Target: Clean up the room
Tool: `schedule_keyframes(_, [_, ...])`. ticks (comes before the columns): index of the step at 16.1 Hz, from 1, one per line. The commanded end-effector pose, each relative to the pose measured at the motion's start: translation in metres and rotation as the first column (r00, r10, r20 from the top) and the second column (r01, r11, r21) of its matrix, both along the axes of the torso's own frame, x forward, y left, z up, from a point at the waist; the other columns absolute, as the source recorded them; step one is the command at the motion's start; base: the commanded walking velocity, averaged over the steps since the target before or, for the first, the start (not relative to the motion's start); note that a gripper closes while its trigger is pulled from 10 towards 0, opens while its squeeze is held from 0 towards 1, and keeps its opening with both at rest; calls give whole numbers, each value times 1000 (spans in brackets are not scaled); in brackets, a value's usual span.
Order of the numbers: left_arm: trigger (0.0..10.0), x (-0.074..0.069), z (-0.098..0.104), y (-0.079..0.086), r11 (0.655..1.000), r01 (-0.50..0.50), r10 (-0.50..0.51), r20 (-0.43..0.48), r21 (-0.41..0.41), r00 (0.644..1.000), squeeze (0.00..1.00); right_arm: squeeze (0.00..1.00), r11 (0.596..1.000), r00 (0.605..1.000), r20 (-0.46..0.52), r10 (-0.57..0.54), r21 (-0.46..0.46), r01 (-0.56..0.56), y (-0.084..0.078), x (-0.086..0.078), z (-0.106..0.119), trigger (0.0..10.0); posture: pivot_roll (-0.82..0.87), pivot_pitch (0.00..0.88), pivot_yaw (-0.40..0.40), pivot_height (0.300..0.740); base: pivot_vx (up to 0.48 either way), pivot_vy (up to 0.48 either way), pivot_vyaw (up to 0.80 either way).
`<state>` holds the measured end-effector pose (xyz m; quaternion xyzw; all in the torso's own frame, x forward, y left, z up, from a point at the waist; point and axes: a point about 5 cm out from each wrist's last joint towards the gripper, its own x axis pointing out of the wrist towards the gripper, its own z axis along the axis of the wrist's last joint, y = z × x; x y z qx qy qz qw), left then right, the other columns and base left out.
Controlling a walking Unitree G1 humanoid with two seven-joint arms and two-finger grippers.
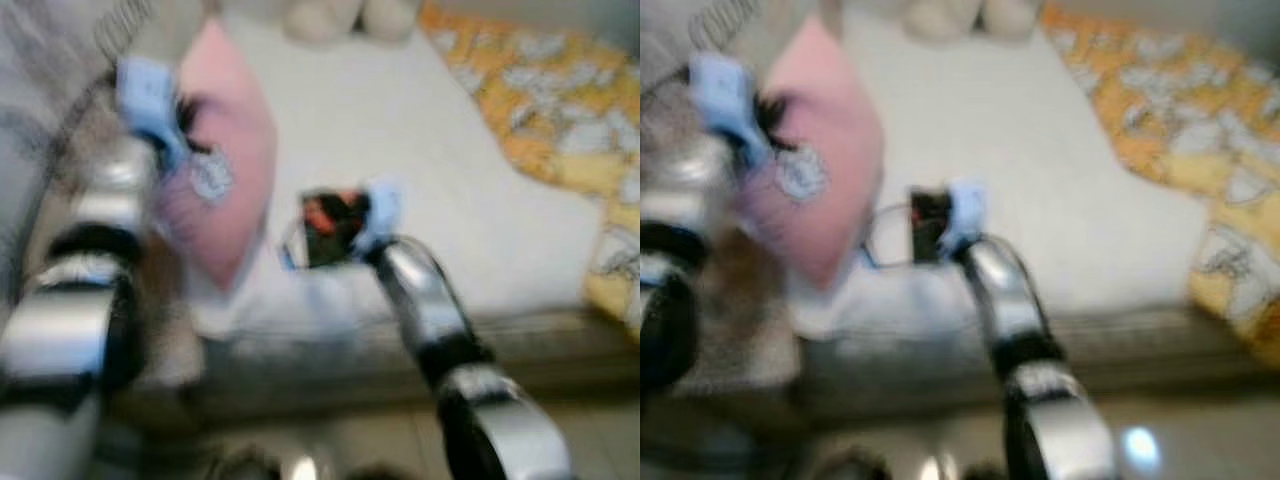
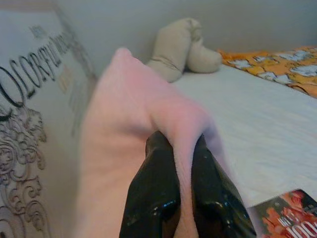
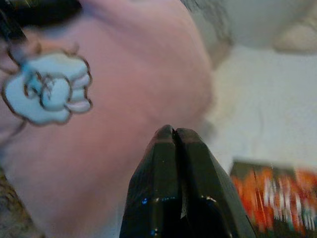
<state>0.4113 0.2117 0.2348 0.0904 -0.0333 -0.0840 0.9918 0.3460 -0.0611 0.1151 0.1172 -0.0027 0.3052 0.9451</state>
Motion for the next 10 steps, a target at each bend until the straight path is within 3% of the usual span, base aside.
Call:
schedule_keyframes(1, [0, 1, 18, 4, 1000, -26, 26, 65, 10, 998, 0, 0, 1000, 1000, -3, 11, -7, -11, 3, -1, 1, 10000, 14, 78, -45, 740, 0, 472, 0])
schedule_keyframes(2, [0, 4, 16, 4, 997, -77, 77, 45, -7, 996, 0, 0, 1000, 1000, -12, 15, -18, -15, 0, -9, -6, 10000, -15, 104, -34, 740, 0, 0, 0])
schedule_keyframes(3, [1569, 6, 13, -2, 992, -105, 107, 29, -73, 994, 0, 0, 999, 1000, -20, 17, -30, -17, -2, -16, -11, 10000, -38, 131, -28, 740, 0, 0, 0])
schedule_keyframes(4, [7020, 7, 11, -8, 986, -117, 120, 18, -116, 993, 0, 0, 999, 999, -27, 19, -38, -20, -3, -19, -14, 10000, -49, 141, -25, 740, 0, 0, 0])
schedule_keyframes(5, [10000, 9, 10, -14, 982, -120, 123, 10, -148, 992, 0, 0, 999, 999, -30, 22, -44, -23, -3, -23, -16, 10000, -64, 156, -24, 740, 0, 0, 0])
schedule_keyframes(10, [10000, 14, 9, -53, 959, -103, 99, -26, -262, 995, 0, 0, 996, 999, -37, 25, -81, -28, -10, -40, -21, 10000, -137, 173, 5, 740, 0, 0, 0])
